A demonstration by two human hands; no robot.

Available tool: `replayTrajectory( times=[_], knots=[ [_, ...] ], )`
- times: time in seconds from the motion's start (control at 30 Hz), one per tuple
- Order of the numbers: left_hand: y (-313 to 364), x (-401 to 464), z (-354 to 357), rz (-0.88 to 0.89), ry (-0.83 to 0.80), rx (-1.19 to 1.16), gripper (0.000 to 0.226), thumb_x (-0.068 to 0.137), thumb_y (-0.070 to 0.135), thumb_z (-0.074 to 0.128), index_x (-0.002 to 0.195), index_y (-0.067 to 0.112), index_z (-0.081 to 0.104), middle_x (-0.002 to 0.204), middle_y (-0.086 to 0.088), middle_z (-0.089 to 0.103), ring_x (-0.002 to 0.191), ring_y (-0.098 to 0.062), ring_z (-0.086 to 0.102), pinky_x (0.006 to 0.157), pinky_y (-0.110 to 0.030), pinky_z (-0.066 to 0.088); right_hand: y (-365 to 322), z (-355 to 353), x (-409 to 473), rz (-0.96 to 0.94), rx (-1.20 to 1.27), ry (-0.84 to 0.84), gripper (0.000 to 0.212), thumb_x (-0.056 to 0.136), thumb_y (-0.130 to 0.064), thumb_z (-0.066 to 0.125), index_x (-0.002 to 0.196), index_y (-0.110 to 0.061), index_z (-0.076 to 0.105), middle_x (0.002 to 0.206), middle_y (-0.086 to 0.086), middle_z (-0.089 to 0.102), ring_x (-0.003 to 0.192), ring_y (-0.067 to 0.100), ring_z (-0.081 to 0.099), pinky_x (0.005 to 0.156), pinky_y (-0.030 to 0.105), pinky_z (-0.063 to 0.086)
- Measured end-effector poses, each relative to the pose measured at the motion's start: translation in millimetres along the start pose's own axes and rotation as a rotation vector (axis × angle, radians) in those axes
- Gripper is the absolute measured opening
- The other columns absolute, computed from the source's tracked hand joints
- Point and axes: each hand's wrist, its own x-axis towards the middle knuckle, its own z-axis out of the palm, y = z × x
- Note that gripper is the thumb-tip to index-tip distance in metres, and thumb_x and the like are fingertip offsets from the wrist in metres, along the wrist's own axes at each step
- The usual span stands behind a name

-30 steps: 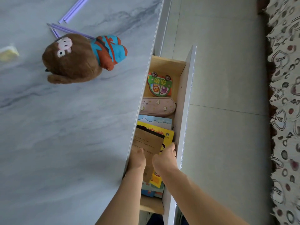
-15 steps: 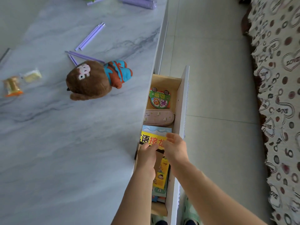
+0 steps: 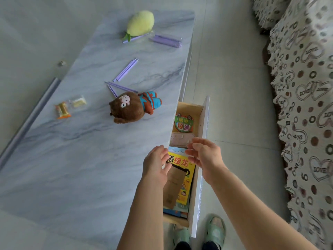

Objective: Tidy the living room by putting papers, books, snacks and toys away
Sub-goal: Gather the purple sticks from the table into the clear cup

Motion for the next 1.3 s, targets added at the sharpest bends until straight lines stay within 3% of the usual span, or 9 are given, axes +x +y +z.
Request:
replayTrajectory(
  times=[0.13, 0.23, 0.47, 0.63, 0.77, 0.83, 1.03, 1.2, 1.3],
  knots=[
    [19, -40, 2, 0.036, -0.027, -0.083, 0.029, 0.101, 0.023, 0.046, 0.128, 0.013, 0.050, 0.134, -0.007, 0.056, 0.129, -0.023, 0.049, 0.109, -0.042, 0.039, -27, -7, -36, -0.006, 0.059, -0.028, 0.020, 0.096, -0.003, 0.045, 0.102, -0.012, 0.062, 0.095, 0.011, 0.069, 0.079, 0.022, 0.066, 0.079, 0.038, 0.054],
    [33, -74, 12, 0.033, -0.073, -0.156, 0.020, 0.101, 0.023, 0.048, 0.118, 0.013, 0.051, 0.126, -0.007, 0.059, 0.119, -0.024, 0.054, 0.107, -0.042, 0.041, -50, -14, -63, -0.018, 0.098, -0.071, 0.019, 0.096, -0.003, 0.046, 0.105, -0.010, 0.061, 0.088, 0.009, 0.068, 0.072, 0.020, 0.065, 0.073, 0.035, 0.053],
    [71, -132, 47, 0.095, -0.136, -0.281, 0.023, 0.100, 0.025, 0.049, 0.120, 0.013, 0.053, 0.117, -0.004, 0.063, 0.106, -0.020, 0.059, 0.087, -0.035, 0.048, -122, -68, -99, -0.097, 0.124, -0.082, 0.021, 0.097, -0.004, 0.045, 0.109, -0.007, 0.061, 0.085, 0.009, 0.068, 0.074, 0.021, 0.065, 0.075, 0.034, 0.054],
    [115, -165, 89, 0.211, -0.192, -0.358, 0.017, 0.099, 0.024, 0.049, 0.100, 0.012, 0.062, 0.102, 0.002, 0.066, 0.100, -0.013, 0.061, 0.085, -0.031, 0.048, -184, -124, -101, -0.192, 0.192, -0.058, 0.019, 0.097, -0.004, 0.045, 0.104, -0.008, 0.062, 0.089, 0.011, 0.070, 0.075, 0.022, 0.066, 0.072, 0.034, 0.054],
    [150, -187, 124, 0.311, -0.237, -0.390, 0.018, 0.099, 0.023, 0.049, 0.111, 0.014, 0.059, 0.105, 0.003, 0.066, 0.098, -0.010, 0.062, 0.072, -0.029, 0.049, -231, -161, -96, -0.281, 0.251, -0.035, 0.018, 0.096, -0.004, 0.046, 0.097, -0.011, 0.062, 0.087, 0.010, 0.070, 0.073, 0.021, 0.067, 0.068, 0.032, 0.053],
    [161, -195, 139, 0.346, -0.255, -0.394, 0.016, 0.099, 0.023, 0.049, 0.102, 0.014, 0.062, 0.103, 0.003, 0.066, 0.095, -0.010, 0.062, 0.073, -0.028, 0.049, -250, -172, -91, -0.312, 0.271, -0.023, 0.018, 0.095, -0.004, 0.047, 0.094, -0.013, 0.062, 0.086, 0.009, 0.071, 0.072, 0.021, 0.067, 0.067, 0.031, 0.053],
    [188, -193, 163, 0.430, -0.213, -0.437, 0.017, 0.098, 0.023, 0.049, 0.090, 0.015, 0.062, 0.099, 0.002, 0.066, 0.096, -0.013, 0.061, 0.089, -0.032, 0.046, -297, -163, -64, -0.332, 0.241, -0.096, 0.019, 0.095, -0.004, 0.046, 0.092, -0.013, 0.063, 0.084, 0.008, 0.071, 0.071, 0.020, 0.066, 0.066, 0.031, 0.052],
    [220, -153, 169, 0.446, -0.142, -0.510, 0.012, 0.098, 0.023, 0.049, 0.098, 0.018, 0.060, 0.101, 0.002, 0.067, 0.096, -0.014, 0.062, 0.076, -0.030, 0.049, -346, -134, -17, -0.342, 0.181, -0.150, 0.020, 0.094, -0.002, 0.046, 0.094, -0.012, 0.063, 0.084, 0.009, 0.071, 0.070, 0.021, 0.065, 0.065, 0.031, 0.051],
    [248, -122, 182, 0.435, -0.101, -0.561, 0.013, 0.099, 0.023, 0.049, 0.103, 0.018, 0.060, 0.103, 0.000, 0.067, 0.097, -0.015, 0.062, 0.075, -0.032, 0.048, -382, -99, 19, -0.322, 0.108, -0.206, 0.021, 0.095, -0.002, 0.045, 0.096, -0.011, 0.063, 0.083, 0.009, 0.070, 0.070, 0.021, 0.065, 0.064, 0.031, 0.051]
  ],
)
